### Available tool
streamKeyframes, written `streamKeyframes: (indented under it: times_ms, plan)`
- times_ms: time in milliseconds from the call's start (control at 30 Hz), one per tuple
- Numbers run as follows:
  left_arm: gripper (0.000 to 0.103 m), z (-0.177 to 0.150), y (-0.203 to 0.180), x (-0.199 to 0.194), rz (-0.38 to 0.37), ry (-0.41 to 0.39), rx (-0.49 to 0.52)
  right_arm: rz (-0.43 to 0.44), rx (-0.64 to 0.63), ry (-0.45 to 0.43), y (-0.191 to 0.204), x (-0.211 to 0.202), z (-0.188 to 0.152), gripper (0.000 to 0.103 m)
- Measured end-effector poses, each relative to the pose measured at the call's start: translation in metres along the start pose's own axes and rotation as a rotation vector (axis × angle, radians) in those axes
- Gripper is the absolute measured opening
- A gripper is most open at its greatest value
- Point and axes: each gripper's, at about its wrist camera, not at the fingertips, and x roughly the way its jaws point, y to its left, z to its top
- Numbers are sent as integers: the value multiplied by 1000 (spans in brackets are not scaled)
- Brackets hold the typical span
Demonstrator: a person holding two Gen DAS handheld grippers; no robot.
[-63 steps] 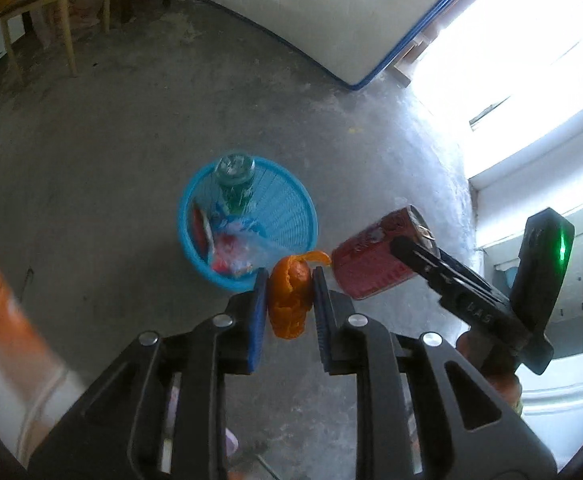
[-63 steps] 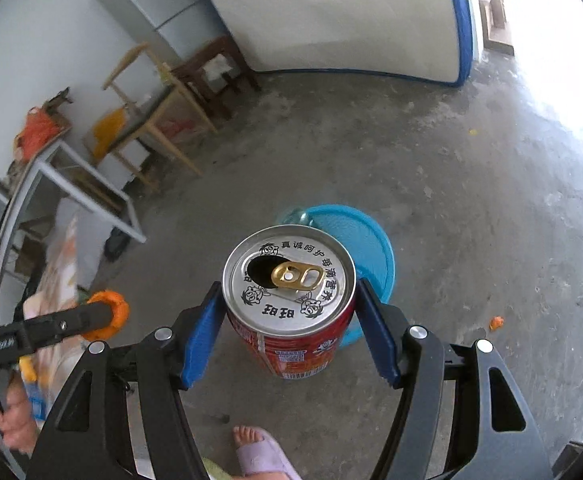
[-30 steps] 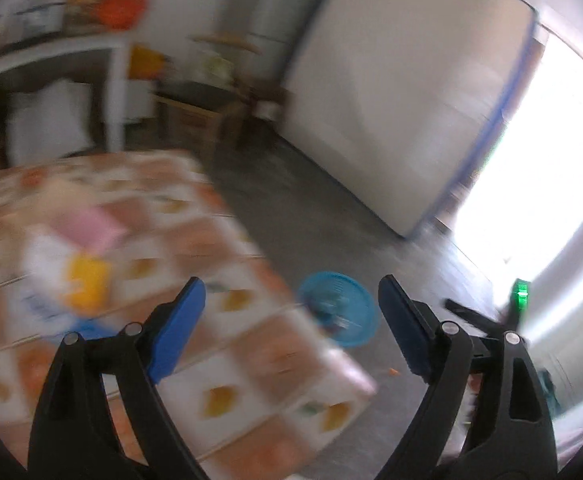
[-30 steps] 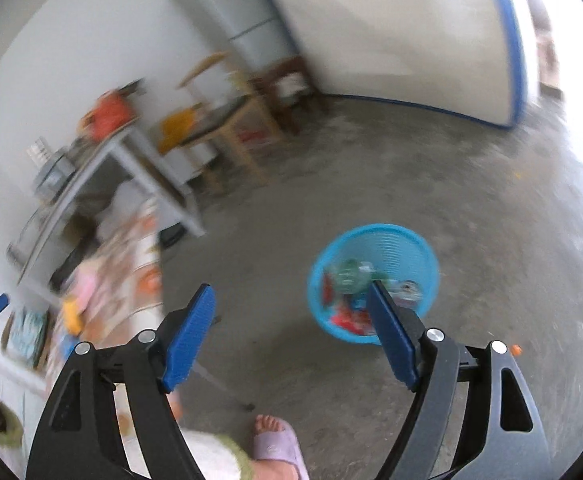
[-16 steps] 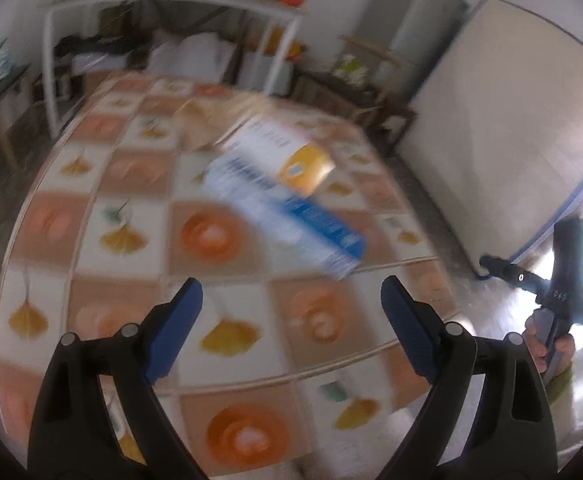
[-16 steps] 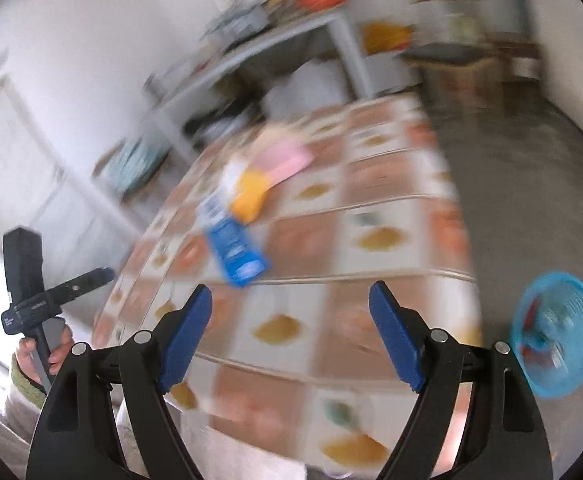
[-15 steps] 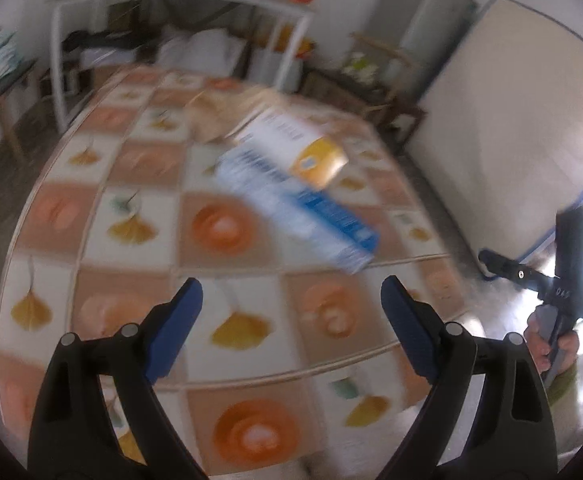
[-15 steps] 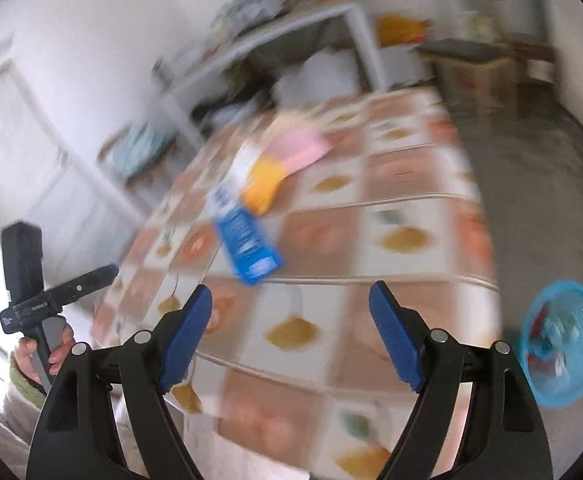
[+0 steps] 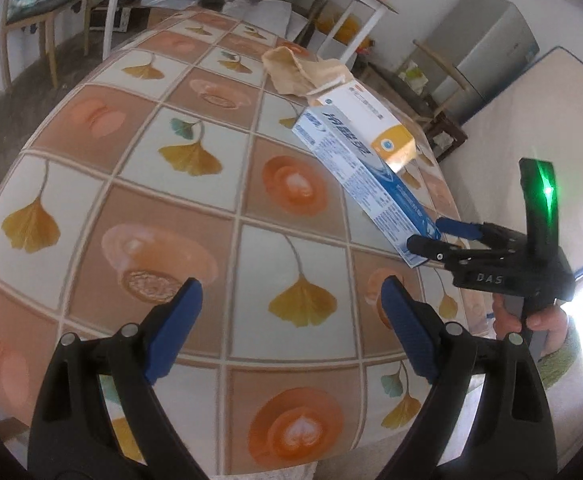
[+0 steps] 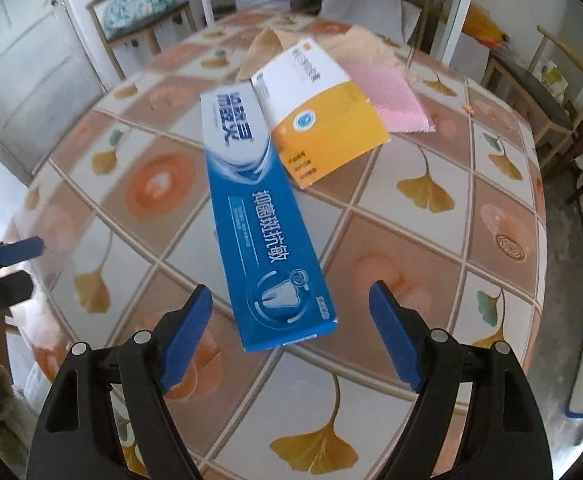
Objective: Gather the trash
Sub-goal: 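Move both grippers back over the table toward the boxes, then grasp the blue toothpaste box with the right gripper and pass it to the left gripper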
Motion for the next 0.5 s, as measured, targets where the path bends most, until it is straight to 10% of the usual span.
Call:
streamKeyframes:
  times_ms: [167,500]
  plan:
    - [87,3,17,-10,-4,-21,-38,3,17,36,9,7,3,52]
    - [87,-2,27,-13,-22,-18,-68,48,78,64,46,-2,-8,50]
